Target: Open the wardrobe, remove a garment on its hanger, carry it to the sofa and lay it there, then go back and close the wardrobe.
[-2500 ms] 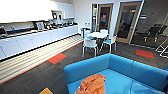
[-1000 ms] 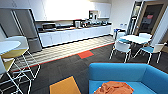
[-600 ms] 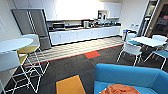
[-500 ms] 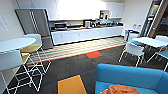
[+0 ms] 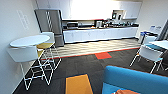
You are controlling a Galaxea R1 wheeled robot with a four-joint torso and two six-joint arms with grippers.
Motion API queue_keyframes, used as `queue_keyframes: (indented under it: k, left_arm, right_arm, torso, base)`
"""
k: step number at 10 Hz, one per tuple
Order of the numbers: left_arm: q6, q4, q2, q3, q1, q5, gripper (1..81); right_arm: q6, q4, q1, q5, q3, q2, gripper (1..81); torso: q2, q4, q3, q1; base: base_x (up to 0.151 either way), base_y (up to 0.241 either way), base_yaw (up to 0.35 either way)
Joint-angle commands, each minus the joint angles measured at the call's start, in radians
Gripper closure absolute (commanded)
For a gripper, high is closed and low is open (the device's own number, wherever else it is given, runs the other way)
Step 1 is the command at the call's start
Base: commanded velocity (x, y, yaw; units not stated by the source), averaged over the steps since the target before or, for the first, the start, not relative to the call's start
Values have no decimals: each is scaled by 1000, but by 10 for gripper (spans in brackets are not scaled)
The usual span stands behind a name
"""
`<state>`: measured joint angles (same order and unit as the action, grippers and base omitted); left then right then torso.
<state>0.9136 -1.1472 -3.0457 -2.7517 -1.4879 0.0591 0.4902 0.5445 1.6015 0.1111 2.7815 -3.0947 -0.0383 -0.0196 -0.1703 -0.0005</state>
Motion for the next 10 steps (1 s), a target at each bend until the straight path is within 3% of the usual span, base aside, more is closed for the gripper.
queue_keyframes:
  k: [1, 10]
  left_arm:
    - [-6, -9, -2, 0, 34, -44, 10]
    - [-9, -9, -6, 0, 36, -44, 10]
  right_arm:
    - [-1, 2, -16, -47, -1, -3, 10]
    - [-2, 0, -19, -47, -1, -3, 10]
  torso:
    - [0, 0, 0, 1]
    - [0, 0, 0, 1]
  base:
    - [0, 0, 301]
    - [0, 0, 301]
